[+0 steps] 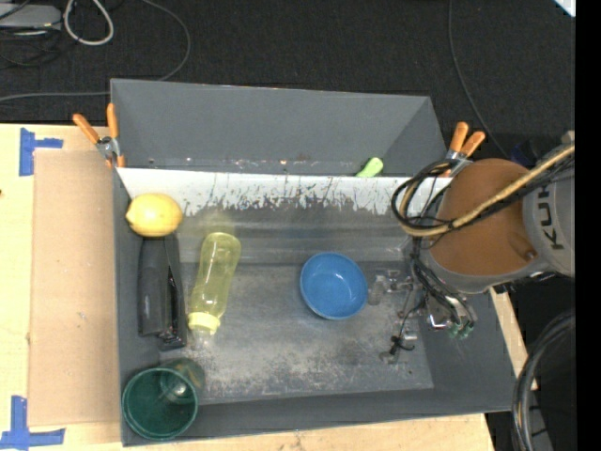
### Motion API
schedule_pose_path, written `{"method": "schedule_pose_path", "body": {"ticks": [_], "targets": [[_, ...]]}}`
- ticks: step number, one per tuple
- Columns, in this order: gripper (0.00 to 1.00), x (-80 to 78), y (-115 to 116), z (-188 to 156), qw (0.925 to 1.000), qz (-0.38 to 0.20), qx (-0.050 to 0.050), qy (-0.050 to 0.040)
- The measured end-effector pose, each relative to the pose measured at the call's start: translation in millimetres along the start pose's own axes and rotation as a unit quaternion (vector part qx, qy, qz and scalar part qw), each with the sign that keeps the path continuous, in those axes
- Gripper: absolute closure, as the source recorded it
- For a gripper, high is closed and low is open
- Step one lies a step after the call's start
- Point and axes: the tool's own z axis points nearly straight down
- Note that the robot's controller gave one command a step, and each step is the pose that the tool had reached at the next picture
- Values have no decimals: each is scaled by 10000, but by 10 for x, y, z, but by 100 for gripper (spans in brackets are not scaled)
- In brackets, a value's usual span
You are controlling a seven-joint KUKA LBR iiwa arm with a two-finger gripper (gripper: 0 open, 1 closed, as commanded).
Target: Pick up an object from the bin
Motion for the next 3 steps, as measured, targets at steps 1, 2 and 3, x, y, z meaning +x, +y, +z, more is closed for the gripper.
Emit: {"method": "schedule_pose_path", "body": {"ticks": [1,2,3], "targets": [[0,-20,3,-37,10000,-19,4,-39],[0,-469,717,705,9998,214,-1,-23],[0,-518,635,71,9983,579,17,-74]]}}
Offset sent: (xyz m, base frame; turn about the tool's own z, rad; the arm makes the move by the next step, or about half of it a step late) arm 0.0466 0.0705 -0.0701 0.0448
